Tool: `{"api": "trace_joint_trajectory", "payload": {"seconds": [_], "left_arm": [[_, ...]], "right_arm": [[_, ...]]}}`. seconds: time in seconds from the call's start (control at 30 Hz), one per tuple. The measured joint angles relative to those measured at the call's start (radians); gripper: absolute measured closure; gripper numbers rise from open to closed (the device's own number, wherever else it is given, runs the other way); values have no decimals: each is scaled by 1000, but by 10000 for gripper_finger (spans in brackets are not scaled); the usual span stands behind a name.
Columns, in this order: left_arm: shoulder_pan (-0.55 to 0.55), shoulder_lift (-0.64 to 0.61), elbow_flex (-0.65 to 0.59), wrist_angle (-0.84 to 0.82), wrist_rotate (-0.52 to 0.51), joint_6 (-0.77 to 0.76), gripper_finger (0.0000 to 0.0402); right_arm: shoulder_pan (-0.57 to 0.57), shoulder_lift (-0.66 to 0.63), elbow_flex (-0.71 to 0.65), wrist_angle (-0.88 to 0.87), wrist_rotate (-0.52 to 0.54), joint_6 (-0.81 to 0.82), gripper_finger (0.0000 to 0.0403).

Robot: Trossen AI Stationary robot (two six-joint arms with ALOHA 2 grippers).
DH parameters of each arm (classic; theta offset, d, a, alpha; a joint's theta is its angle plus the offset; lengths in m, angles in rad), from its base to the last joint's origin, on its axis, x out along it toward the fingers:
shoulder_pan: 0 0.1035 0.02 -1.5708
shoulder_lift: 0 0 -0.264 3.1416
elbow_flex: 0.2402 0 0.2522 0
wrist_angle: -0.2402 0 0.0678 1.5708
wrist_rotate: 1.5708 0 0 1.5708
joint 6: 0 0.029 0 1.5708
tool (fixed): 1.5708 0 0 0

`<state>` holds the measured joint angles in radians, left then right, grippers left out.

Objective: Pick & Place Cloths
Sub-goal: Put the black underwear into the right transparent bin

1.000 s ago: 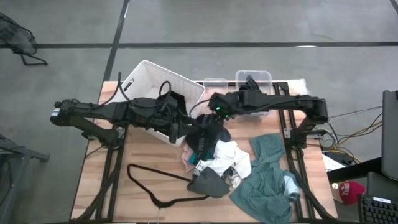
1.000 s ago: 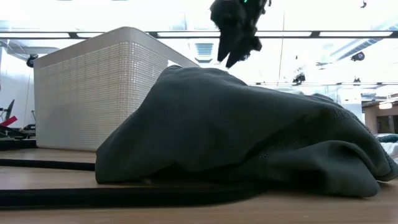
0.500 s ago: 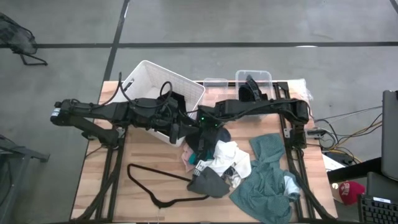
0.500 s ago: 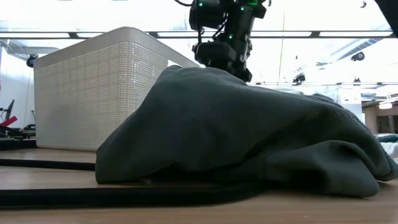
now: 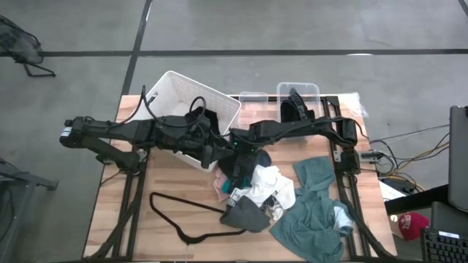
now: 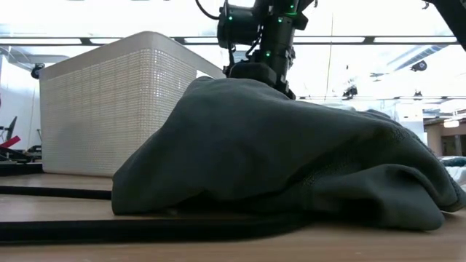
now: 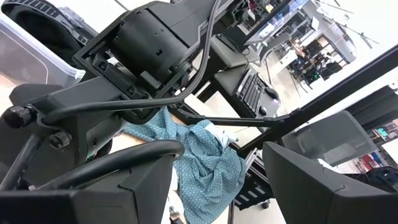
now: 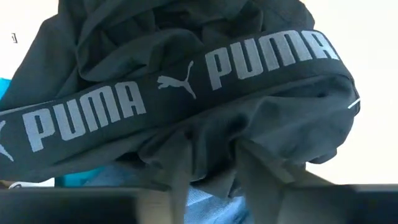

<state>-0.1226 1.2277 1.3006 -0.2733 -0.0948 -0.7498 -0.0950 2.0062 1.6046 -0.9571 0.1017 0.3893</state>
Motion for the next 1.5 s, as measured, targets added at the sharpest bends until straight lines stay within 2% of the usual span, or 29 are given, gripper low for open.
{"api": "trace_joint_trajectory", "payload": {"seconds": [0.1, 0.23, 0.47, 0.73, 1.1, 1.27, 1.5], "left_arm": [[0, 0, 0, 1, 0, -3, 151], [-1, -2, 0, 17, 2, -4, 151], [-7, -28, 6, 48, 10, 3, 152], [-24, -92, 6, 160, 6, 97, 152], [-24, -102, 6, 141, 0, 140, 152], [-24, -97, 5, 138, -1, 149, 152], [-23, -96, 4, 132, -10, 152, 151]], "right_arm": [[0, -2, 0, -1, -4, 2, 367], [1, -26, -1, -6, -6, 10, 391], [2, -131, -2, -5, 15, 51, 394], [4, -283, -2, -6, 57, 102, 394], [4, -520, 16, 56, 68, 157, 394], [2, -588, 79, 64, 95, 162, 394], [3, -624, 251, 73, 248, 101, 395]]}}
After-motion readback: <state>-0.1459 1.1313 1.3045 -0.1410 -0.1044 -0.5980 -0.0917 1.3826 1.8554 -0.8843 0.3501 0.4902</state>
